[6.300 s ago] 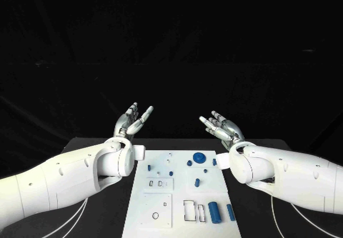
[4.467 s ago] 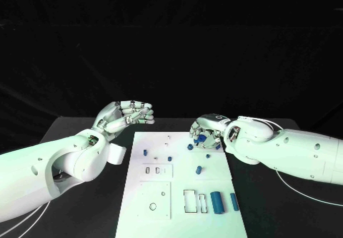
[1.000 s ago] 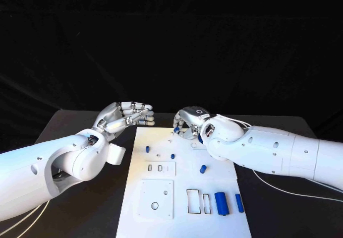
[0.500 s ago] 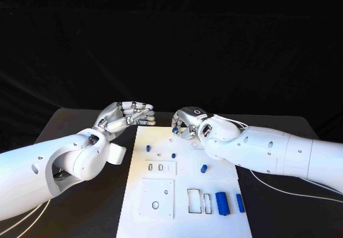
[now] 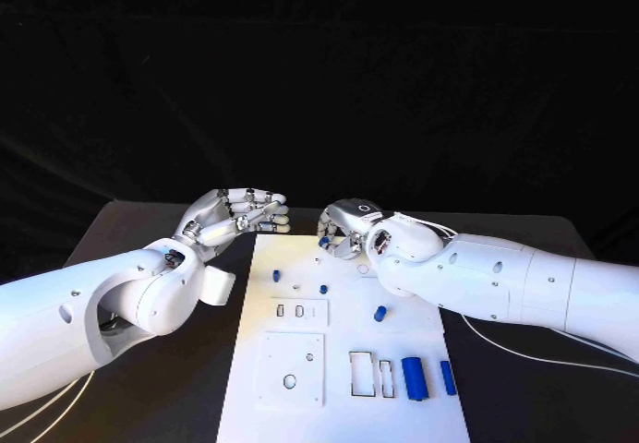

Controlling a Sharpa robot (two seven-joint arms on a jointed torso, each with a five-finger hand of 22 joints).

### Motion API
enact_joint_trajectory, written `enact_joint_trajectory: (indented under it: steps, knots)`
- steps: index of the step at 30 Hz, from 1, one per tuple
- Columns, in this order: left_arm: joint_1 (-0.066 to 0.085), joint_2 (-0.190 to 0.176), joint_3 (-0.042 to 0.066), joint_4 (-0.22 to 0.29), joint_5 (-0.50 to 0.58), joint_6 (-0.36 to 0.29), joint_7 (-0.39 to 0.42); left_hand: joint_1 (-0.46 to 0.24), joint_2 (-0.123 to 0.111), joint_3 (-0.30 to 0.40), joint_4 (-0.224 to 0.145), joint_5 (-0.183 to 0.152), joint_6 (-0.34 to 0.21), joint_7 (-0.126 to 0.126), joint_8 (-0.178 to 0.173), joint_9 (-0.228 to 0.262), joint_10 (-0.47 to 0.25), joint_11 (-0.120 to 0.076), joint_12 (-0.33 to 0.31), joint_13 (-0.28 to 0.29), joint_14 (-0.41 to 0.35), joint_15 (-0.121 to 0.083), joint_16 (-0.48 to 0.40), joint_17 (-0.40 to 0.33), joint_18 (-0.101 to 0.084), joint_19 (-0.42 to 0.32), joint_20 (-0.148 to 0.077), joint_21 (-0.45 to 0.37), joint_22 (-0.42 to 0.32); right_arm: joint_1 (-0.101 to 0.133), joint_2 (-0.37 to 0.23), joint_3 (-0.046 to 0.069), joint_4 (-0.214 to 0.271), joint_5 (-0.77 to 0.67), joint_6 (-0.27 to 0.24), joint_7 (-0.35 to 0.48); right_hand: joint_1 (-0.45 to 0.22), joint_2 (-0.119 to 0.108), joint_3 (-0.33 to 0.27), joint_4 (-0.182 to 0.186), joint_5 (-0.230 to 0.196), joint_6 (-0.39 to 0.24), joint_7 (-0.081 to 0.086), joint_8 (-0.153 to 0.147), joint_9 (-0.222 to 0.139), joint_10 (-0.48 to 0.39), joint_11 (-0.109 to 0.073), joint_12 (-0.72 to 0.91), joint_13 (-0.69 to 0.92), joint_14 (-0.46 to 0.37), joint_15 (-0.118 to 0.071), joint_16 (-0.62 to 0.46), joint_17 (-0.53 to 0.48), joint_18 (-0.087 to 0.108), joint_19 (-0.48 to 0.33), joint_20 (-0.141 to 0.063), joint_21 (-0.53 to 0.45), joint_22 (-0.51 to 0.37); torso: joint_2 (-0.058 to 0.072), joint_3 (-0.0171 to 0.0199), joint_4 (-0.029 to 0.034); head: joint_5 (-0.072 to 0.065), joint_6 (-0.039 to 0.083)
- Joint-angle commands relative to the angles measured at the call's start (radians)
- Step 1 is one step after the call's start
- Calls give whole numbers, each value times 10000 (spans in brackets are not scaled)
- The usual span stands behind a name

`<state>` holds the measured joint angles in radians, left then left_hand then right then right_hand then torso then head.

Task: Assemble the parts on the task board

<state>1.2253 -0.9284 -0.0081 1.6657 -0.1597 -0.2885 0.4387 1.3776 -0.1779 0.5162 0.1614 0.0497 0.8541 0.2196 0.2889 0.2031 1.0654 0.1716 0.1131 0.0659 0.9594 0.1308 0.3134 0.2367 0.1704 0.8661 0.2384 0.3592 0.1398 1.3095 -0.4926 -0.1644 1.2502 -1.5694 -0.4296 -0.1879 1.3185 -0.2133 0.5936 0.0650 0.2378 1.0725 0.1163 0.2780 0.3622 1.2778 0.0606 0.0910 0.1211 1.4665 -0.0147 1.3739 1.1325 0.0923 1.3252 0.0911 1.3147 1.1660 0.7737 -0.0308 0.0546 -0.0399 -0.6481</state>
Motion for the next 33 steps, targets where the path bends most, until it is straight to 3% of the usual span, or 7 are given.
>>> enact_joint_trajectory:
  steps: [1, 12, 16, 19, 21, 23, 33]
  knots:
    - [26, 30, 10, 28, -22, 170, 54, 13, -60, 37, 5, 11, -76, 183, -30, -9, -17, 56, -50, -2, -25, 45, -49, 10, 114, -18, 55, -64, -8, -5, 45, 2, -65, -13, 385, 54, -133, -6, 63, 9, 26, -41, 70, 25, 40, 41, -21, 33, 22, 292, -20, 38, -24, -61, 8, -5, 13, -5, 1, -8, 10, -5, -24]
    - [47, 24, 10, 16, -18, 184, 47, 13, -60, 37, 5, 11, -76, 183, -30, -9, -17, 56, -50, -2, -25, 45, -49, 10, 114, -18, 55, -64, -8, -62, 149, -5, -235, -19, 671, 51, -284, -136, 60, 75, 18, -196, 118, -8, 125, -67, 27, -41, 41, 250, 23, -12, -180, -16, -155, 29, -130, -197, 14, 3, 0, 24, -78]
    - [49, 24, 10, 10, -14, 201, 44, 2, -60, 52, -9, 10, -82, 193, -43, -13, -14, 64, -80, 0, -30, 51, -65, 20, 115, -23, 60, -69, -16, -69, 146, -5, -285, 18, 456, 94, -501, -463, 52, 207, 32, -808, 437, -324, 120, -932, 329, -280, -125, 94, 278, -246, -682, 73, -544, 217, -518, -690, 5, -7, -17, 35, -87]
    - [50, 23, 10, 5, -12, 208, 41, 2, -60, 52, -9, 10, -82, 193, -43, -13, -14, 64, -80, 0, -30, 51, -65, 20, 115, -23, 60, -69, -16, -70, 99, -5, -248, 43, 258, 136, -507, -647, -653, 233, 23, -1528, 594, -815, 8, -1944, 545, -268, -354, -95, 448, -551, -1297, 276, -1181, 414, -1220, -1569, 9, 0, -20, 48, -82]
    - [51, 20, 10, -1, -11, 212, 39, 2, -60, 52, -9, 10, -82, 193, -43, -13, -14, 64, -80, 0, -30, 51, -65, 20, 115, -23, 60, -69, -16, -71, 3, -5, -142, 54, 114, 163, 126, -210, -2448, 404, 116, -1858, 643, -1122, -5, -2646, 587, -59, -516, -311, 514, -853, -1920, 415, -1604, 510, -1835, -2207, 10, 5, -14, 37, -74]
    - [51, 18, 10, -12, -9, 217, 37, 2, -60, 52, -9, 10, -82, 193, -43, -13, -14, 64, -80, 0, -30, 51, -65, 20, 115, -23, 60, -69, -16, -70, -181, -5, 62, 60, 9, 163, 592, -64, -3312, 707, 126, -1898, 590, -1226, 15, -2802, 579, 172, -522, -306, 470, -856, -2006, 423, -1565, 486, -1945, -2241, 2, 8, -11, 31, -67]
    - [51, -52, 7, -70, 2, 213, 31, -4, -62, 54, -10, 10, -84, 195, -46, -15, -15, 67, -88, 0, -32, 53, -70, 22, 114, -24, 62, -71, -18, 63, -2053, 72, 1837, 657, -274, -48, 1144, -93, -3437, 1276, 102, -1457, 516, -1223, 97, -1782, 410, 992, -419, -14, 352, -399, -1353, 196, -688, 364, -1161, -1061, -12, 13, -74, 22, -5]
